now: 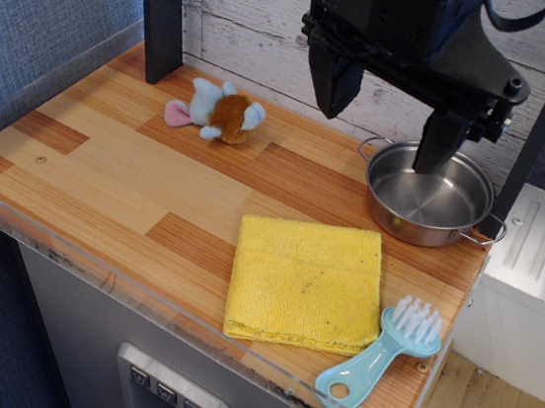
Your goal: Move the pot on left side of yellow cloth
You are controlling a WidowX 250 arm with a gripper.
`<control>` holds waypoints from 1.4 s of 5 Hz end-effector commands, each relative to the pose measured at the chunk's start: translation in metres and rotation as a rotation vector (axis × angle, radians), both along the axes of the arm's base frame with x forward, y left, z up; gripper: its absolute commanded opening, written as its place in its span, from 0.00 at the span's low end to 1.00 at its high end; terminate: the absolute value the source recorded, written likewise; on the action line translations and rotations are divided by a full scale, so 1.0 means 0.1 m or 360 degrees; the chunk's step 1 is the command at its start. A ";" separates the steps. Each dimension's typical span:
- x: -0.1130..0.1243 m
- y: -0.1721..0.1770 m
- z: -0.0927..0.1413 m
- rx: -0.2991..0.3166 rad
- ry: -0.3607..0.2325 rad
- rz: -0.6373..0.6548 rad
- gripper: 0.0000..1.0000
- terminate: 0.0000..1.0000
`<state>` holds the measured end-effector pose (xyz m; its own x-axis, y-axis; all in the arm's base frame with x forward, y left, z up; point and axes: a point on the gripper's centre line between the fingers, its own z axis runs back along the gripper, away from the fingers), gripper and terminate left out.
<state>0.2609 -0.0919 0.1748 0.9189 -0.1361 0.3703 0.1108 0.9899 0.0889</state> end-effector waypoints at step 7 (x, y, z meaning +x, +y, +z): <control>0.55 0.02 -0.38 -0.0437 -0.0015 0.1582 1.00 0.00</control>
<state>0.3121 -0.0953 0.1152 0.5880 0.7649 0.2630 -0.7729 0.6272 -0.0963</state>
